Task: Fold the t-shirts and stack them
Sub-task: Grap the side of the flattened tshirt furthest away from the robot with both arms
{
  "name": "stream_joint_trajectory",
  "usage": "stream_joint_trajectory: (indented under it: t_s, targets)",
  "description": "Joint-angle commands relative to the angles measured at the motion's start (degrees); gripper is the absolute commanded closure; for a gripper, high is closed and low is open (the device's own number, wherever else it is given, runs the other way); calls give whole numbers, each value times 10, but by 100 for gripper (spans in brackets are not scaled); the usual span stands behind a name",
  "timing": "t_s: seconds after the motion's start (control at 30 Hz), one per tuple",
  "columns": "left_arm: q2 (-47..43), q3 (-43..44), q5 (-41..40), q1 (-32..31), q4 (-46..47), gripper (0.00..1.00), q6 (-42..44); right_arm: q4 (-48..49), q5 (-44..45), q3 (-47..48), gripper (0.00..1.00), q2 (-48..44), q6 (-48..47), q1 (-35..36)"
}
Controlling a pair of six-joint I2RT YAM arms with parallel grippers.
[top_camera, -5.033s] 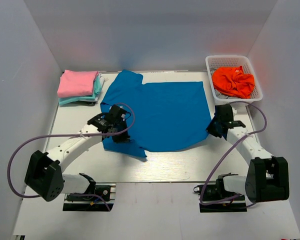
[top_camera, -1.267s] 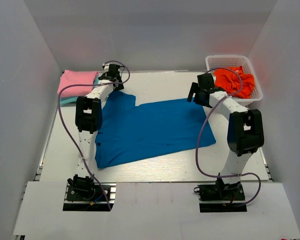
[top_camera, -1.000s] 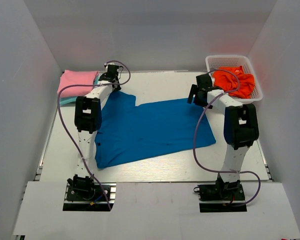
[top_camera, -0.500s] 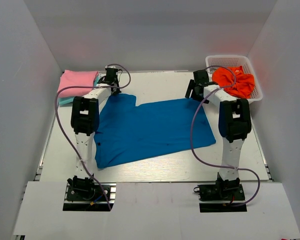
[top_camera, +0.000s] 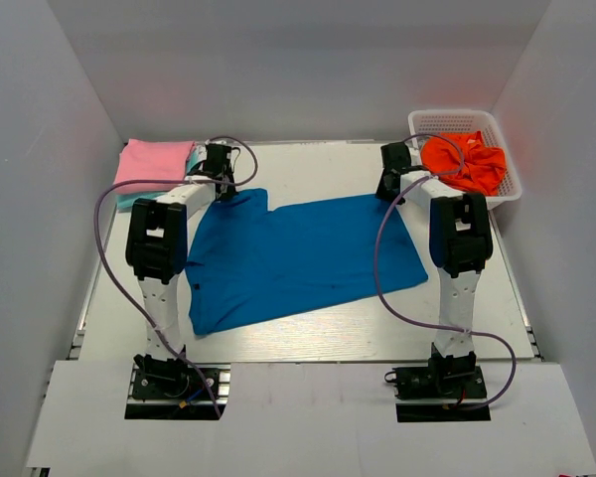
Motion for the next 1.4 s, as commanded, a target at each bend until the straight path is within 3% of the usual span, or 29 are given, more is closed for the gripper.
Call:
stream_joint_trajectory:
  t_s: [0.0,0.07,0.1,0.23,0.57,0.8,0.97,1.03,1.1,1.37]
  targets:
    - [-75,-36,30,-8,16,100,-23,31,0,-5,62,-4,-3,1]
    - [-110,-72,35,-8,31,100,-23,31,12,-6,61,-10,-7,3]
    - [-122,-84,40,-8,36,100,-23,32,15,-4,46,-13,-10,2]
    - [-169,-130,46,-8,52,100,-29,25,36,11,27,-16,-10,2]
    - [-215,-165,52,-8,57,100,-34,5,55,83,26,43,-11,1]
    - [-234,-181,63,-8,52,100,-39,-19,40,107,44,81,-8,2]
    - [-255,-187,63,-8,33,100,-45,-22,57,69,52,50,-1,2]
    - [-269,-206,77,-8,33,100,-58,-2,62,45,66,39,-4,4]
    - [-281,-219,83,-8,33,100,-63,4,65,30,100,22,-9,3]
    - [-370,-287,105,-8,1,100,-105,14,55,30,100,-14,-27,5]
